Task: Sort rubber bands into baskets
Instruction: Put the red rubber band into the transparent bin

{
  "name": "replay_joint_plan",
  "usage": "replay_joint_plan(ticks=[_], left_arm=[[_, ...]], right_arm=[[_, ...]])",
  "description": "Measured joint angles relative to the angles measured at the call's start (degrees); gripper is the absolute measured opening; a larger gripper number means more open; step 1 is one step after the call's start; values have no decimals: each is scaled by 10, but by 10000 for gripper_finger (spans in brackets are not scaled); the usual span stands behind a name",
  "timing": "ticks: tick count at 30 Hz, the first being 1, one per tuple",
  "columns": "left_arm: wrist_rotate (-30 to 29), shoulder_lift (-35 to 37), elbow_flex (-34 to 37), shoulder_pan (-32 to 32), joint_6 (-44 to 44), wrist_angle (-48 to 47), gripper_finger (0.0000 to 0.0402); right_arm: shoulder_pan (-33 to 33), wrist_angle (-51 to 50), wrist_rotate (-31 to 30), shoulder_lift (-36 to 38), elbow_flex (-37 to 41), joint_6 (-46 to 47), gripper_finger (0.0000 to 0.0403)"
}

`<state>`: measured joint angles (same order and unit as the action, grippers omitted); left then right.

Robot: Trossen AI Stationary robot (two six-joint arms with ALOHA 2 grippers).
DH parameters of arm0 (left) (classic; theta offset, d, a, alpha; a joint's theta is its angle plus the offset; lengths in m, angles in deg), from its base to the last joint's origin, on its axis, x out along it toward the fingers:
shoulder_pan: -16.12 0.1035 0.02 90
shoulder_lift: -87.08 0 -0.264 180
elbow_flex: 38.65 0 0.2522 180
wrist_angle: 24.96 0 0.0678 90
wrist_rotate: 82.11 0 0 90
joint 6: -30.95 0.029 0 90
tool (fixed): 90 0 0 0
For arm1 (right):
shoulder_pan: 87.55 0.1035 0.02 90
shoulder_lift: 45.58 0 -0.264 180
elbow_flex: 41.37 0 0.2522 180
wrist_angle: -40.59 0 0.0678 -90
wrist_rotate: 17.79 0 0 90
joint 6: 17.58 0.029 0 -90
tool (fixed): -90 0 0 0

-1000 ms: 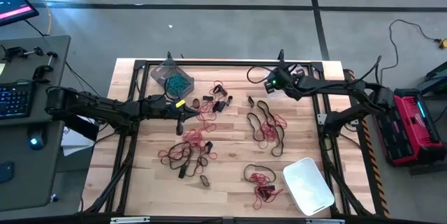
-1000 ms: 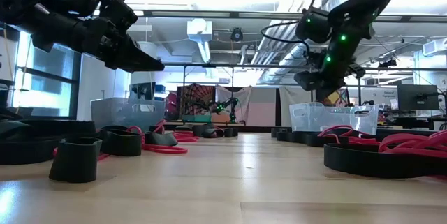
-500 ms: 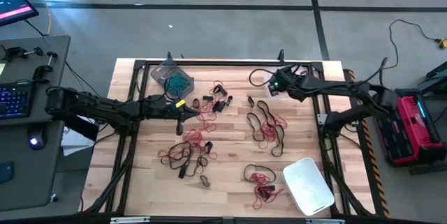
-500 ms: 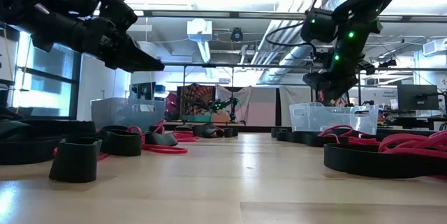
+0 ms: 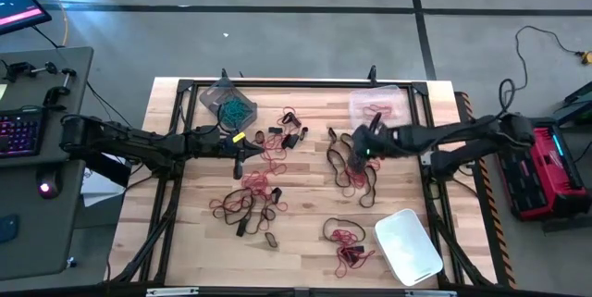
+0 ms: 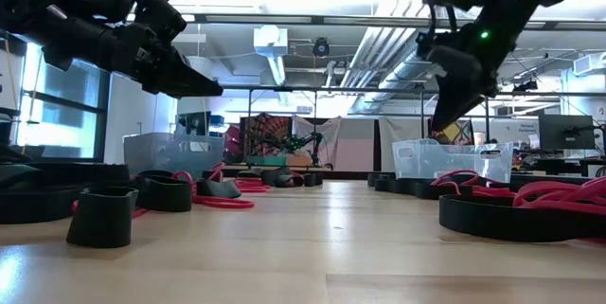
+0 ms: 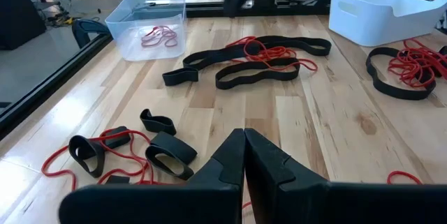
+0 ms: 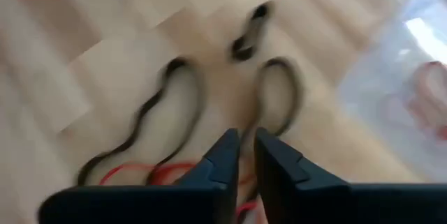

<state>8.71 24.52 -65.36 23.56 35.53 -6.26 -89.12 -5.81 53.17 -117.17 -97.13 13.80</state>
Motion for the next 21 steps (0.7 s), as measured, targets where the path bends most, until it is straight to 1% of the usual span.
replay_joint_plan(ticks=[4,8,16,21], left_arm=[[0,0,0,0,0,0,0],[0,0,0,0,0,0,0],[0,0,0,0,0,-1,0],[0,0,0,0,0,-1,0]], right_arm=[[41,-2,-1,-13,0,30,77],[50,-10,3,-34,0,46,103],[33,-21,42,-97,0,48,110],[19,-21,55,-124,0,48,110]])
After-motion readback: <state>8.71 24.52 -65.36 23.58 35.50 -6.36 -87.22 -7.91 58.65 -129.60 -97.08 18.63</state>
